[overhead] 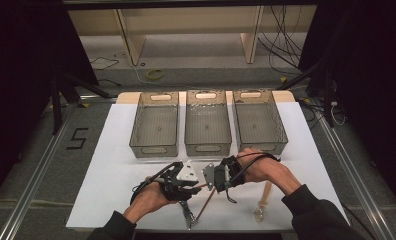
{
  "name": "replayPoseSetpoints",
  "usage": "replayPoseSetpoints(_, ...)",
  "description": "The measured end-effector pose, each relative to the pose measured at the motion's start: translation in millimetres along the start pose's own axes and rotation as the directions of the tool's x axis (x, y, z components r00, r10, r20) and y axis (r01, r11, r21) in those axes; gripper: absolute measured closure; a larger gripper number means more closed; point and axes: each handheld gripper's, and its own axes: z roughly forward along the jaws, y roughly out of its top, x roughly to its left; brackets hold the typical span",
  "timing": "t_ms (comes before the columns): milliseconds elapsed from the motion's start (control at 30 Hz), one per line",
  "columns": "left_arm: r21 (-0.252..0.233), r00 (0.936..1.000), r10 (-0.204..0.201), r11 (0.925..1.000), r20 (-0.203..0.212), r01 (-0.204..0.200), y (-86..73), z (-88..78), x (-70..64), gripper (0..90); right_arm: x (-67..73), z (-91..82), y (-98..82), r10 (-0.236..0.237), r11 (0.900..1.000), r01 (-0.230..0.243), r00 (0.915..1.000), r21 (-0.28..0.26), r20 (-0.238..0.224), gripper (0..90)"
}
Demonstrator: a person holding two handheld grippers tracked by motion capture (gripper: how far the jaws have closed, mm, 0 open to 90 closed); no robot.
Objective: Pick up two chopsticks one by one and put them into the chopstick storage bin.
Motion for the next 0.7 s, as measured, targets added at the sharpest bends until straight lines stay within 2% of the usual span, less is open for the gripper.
replayPoseSetpoints(200,0.011,0.9995,0.023,0.9997,0.021,-0.023,0.6,0.4,-1.4,82.2,0.6,0.4,0.4,-0.01,1.0,0.01,0.9999,0.001,0.004,85.0)
replayPoseSetpoints(500,-0.001,0.9996,0.023,0.9997,0.015,-0.023,-0.3,-2.6,-2.4,84.0,1.5,-2.1,-0.9,-0.003,1.0,0.003,1.0,-0.013,0.007,83.7)
replayPoseSetpoints(533,0.003,0.9997,0.025,0.9997,0.007,-0.025,-0.7,-2.9,-2.2,84.1,0.9,-2.6,-1.3,0.001,1.0,-0.001,1.0,-0.017,0.006,82.3)
replayPoseSetpoints(567,0.0,0.9998,0.022,0.9998,0.0,-0.022,-1.6,-3.2,-1.1,84.1,0.7,-3.4,-2.3,0.014,1.0,-0.013,0.9998,-0.025,0.017,74.9)
replayPoseSetpoints(667,0.002,0.9999,0.012,0.9999,-0.011,-0.012,-5.1,-6.4,4.3,84.2,-0.9,-10.3,-8.0,0.055,0.997,-0.054,0.9983,-0.049,0.022,66.5)
replayPoseSetpoints(700,-0.004,0.9999,0.006,1.0,-0.016,-0.006,-6.8,-8.0,6.3,84.2,-0.9,-13.7,-10.5,0.077,0.995,-0.075,0.9965,-0.072,0.033,63.0)
